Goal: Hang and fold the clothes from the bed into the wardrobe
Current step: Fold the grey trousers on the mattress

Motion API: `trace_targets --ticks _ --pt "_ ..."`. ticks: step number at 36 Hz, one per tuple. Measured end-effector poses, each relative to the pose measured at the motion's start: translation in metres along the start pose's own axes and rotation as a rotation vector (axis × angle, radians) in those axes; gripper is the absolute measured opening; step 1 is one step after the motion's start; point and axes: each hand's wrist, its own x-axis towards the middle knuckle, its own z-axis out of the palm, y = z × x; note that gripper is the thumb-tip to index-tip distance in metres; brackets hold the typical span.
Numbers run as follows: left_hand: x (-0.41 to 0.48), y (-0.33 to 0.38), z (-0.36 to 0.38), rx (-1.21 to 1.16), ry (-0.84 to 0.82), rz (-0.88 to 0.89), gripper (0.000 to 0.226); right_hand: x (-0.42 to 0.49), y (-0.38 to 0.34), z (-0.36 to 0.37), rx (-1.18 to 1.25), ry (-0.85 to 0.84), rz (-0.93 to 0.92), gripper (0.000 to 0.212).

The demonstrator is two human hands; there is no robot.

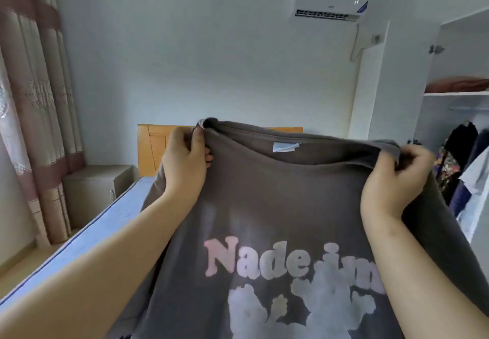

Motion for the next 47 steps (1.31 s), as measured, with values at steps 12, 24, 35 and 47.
trace_targets --ticks 12,24,35,47 --pt "-0.015 -0.265 0.118 0.218 -0.319 -0.581 0.024 -0.02 0.296 0.017 -0.409 -0.459 0.535 0.041" --pt "-0.078 -0.434 0.144 0.561 -0.813 -0.952 0.072 -0.091 0.46 0.013 -0.634 -1.06 0.836 0.079" --pt "-0.172 -0.488 0.095 0.737 -0.859 -1.132 0.063 -0.192 0.48 -0.059 -0.74 -1.189 1.085 0.073" --pt "-0.205 -0.568 0.065 0.887 -0.674 -1.233 0.04 -0.274 0.506 -0.103 -0.716 -1.189 1.375 0.05"
